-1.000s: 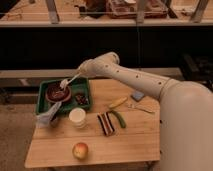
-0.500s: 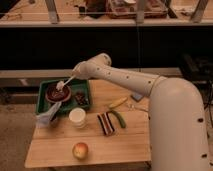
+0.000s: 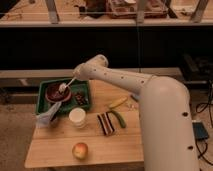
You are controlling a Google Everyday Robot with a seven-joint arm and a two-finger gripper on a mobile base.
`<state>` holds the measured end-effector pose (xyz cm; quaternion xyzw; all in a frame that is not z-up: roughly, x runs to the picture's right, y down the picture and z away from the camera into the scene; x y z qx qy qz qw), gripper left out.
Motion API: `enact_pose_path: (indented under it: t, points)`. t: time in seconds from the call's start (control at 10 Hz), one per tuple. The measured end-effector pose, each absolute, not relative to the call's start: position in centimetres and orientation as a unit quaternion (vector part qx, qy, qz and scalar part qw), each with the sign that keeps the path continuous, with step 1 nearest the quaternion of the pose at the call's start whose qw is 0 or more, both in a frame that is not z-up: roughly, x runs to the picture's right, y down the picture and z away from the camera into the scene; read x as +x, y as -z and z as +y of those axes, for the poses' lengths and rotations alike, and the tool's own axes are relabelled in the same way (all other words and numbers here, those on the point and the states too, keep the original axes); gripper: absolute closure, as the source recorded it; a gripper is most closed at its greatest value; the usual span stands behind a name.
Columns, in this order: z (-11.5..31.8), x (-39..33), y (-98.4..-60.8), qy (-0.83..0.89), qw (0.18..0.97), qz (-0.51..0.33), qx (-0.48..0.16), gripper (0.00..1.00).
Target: Wipe purple bowl with brush
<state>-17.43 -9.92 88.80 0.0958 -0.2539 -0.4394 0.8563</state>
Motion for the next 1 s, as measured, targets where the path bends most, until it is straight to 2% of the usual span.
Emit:
enact_pose_path:
  t: [0.6,1.0]
  points:
    - [-12.1,-20.4,-89.6,0.439,0.854,-0.259,0.100,0.86]
    - [-10.5,-23.2,-87.8,0.447,0.842,-0.285,0.100,0.86]
